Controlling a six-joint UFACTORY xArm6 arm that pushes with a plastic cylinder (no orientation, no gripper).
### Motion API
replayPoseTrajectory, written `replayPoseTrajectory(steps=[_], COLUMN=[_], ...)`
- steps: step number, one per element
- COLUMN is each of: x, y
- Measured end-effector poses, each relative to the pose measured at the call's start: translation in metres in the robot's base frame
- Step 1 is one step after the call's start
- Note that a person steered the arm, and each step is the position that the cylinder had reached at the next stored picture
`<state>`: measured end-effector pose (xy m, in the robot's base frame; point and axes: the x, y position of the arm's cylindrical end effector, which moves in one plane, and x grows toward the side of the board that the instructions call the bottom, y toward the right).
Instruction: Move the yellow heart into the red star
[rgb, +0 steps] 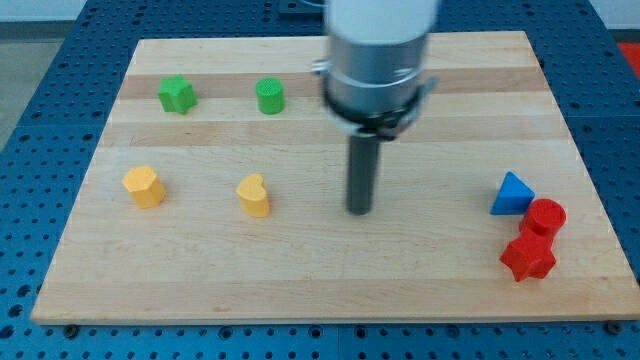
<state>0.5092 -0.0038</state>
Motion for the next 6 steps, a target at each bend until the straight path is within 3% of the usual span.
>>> replayPoseTrajectory(steps=[2,5,6], x=[-0.003,-0.029,-0.052], y=[-0.106,-0.180,-0.173])
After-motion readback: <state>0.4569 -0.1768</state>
